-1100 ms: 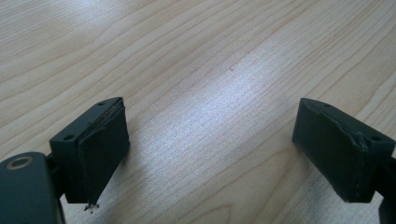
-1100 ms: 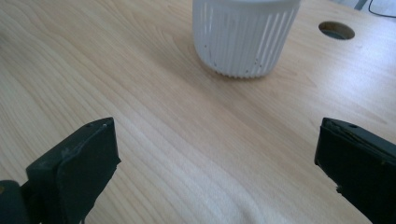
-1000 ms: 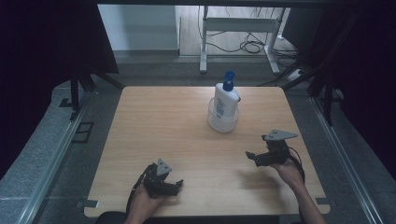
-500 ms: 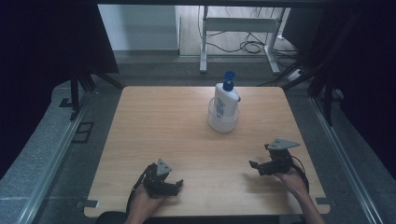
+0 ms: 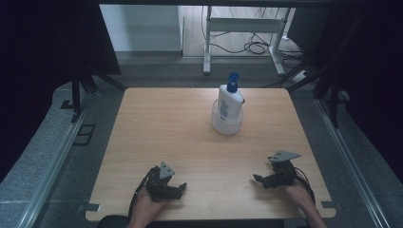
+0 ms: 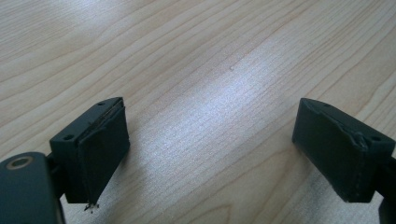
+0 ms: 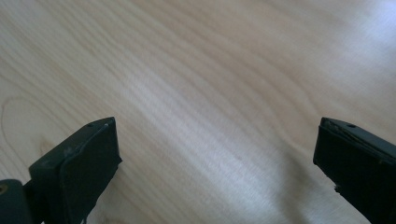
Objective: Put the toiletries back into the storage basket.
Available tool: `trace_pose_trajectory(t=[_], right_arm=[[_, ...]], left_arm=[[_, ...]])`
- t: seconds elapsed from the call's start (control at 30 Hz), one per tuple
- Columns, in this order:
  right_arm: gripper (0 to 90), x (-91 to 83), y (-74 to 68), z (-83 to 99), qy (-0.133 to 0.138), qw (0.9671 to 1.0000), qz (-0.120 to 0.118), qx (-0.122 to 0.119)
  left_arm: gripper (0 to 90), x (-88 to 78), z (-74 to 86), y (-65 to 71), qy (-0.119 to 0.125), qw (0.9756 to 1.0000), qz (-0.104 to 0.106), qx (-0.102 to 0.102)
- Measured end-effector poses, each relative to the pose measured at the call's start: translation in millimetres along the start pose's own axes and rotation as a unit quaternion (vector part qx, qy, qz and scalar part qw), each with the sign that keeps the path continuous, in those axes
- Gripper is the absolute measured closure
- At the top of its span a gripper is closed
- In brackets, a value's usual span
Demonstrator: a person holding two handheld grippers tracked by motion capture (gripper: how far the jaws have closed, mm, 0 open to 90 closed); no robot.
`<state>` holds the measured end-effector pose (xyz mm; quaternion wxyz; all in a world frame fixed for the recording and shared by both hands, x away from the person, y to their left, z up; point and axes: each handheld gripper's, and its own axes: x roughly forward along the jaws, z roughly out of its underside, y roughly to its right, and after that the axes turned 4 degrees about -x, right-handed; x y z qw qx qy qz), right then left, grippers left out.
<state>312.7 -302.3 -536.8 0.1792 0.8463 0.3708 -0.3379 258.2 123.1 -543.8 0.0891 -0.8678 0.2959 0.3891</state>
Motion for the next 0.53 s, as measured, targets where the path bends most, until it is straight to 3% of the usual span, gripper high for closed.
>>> trace_pose_trajectory(t=[0.53], right_arm=[[0.0,3.6,-4.0,5.2,-0.006,1.0000,0.001,0.002]], left_arm=[[10.1,0.0,0.0,0.6,0.000,1.0000,0.000,0.000]])
